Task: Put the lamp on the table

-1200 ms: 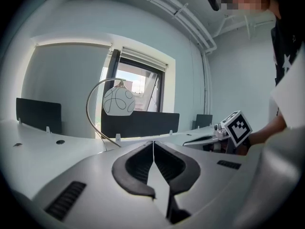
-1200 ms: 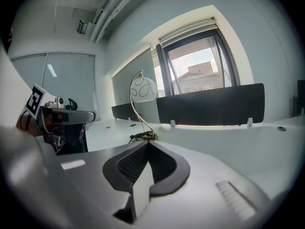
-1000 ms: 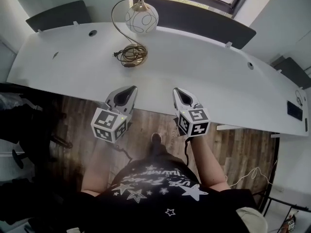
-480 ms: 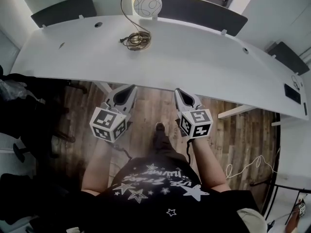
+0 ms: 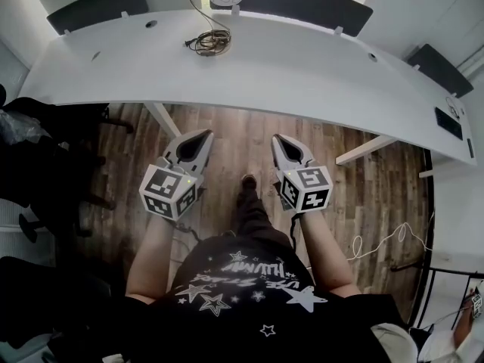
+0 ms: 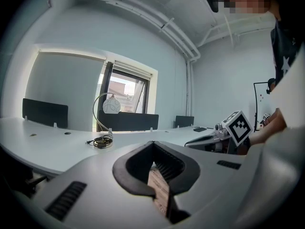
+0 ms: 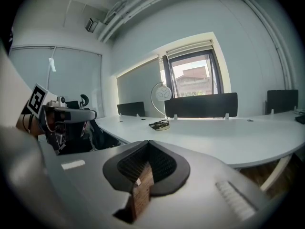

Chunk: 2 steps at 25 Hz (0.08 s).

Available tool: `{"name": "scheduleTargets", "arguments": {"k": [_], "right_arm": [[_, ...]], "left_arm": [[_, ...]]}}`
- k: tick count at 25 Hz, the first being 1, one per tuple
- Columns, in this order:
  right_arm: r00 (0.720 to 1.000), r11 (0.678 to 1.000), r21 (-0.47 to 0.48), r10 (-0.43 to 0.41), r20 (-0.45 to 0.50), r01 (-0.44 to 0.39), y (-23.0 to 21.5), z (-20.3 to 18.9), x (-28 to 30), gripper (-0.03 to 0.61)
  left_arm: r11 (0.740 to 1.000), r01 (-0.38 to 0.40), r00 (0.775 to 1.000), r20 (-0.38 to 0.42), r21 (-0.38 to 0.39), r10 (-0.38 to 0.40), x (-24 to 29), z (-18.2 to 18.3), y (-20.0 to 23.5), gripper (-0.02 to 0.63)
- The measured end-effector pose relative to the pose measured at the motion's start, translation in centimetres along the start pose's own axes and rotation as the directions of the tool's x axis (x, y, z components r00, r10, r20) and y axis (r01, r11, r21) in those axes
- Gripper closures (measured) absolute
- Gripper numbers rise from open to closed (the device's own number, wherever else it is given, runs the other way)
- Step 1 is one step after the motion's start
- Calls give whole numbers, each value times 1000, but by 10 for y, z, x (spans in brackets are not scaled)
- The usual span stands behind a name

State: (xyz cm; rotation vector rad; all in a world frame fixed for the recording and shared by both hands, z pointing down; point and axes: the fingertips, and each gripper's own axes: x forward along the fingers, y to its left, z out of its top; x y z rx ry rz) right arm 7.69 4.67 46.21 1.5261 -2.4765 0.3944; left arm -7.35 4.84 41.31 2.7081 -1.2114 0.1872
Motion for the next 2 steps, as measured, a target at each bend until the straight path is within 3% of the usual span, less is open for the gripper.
{"name": "scheduleTargets", "arguments": {"k": [2], "right_arm": [[1000, 1000, 0, 2, 1, -2, 7, -4, -9, 577]], "left_arm": [[1000, 2, 1000, 0, 0, -2, -9, -2, -6, 606]]}}
